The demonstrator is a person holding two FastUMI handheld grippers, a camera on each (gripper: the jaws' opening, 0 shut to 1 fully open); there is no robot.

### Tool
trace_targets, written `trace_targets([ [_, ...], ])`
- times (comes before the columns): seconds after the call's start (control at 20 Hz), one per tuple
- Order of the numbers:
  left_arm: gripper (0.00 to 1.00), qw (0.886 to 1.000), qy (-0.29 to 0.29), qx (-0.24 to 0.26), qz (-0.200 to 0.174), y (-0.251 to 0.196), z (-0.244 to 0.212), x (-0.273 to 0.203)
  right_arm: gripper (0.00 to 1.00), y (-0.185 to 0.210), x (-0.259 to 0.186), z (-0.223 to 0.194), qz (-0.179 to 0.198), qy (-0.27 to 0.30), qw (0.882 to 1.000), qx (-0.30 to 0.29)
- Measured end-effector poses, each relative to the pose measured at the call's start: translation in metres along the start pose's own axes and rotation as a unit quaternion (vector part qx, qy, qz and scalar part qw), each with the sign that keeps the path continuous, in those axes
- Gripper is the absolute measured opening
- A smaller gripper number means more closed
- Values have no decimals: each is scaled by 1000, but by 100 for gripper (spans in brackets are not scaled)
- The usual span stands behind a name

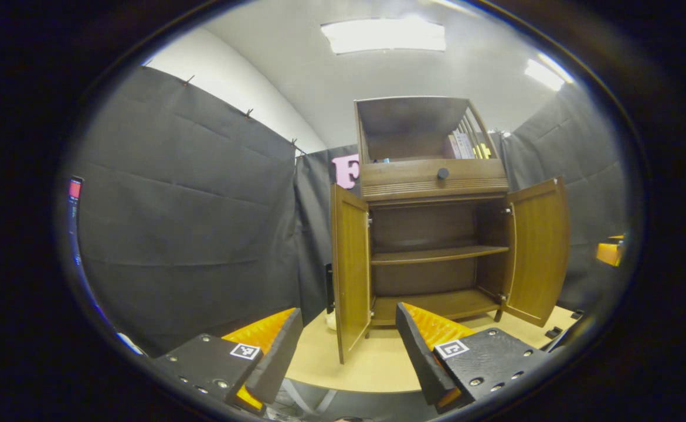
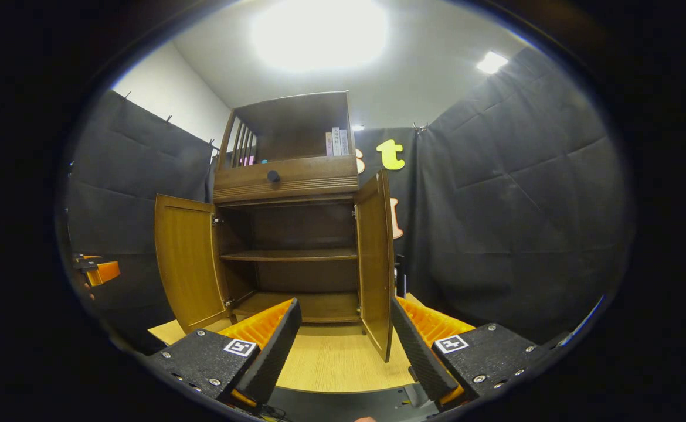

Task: Open the right door of the double-door shoe cabinet with the right hand, and open the left door with the left hand.

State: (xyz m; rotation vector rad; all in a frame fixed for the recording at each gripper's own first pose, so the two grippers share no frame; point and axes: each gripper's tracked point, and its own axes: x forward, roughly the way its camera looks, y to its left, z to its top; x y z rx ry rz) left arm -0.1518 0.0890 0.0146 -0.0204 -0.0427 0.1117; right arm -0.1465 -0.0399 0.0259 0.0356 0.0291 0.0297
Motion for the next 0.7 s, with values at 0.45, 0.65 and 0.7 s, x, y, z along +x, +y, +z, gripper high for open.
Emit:
trace_targets([
  [0.45,91,1000,-7,3,-4,-1,4,-2,92,-1,-3,-1,-1,-1,1000,-2],
  [0.65,98,1000,-10,8,-6,-4,6,-2,94,0,-1,-1,1,-1,1000,-2],
  [0.7,98,1000,-11,9,-7,-6,7,-2,94,0,0,0,1,-2,1000,-3],
])
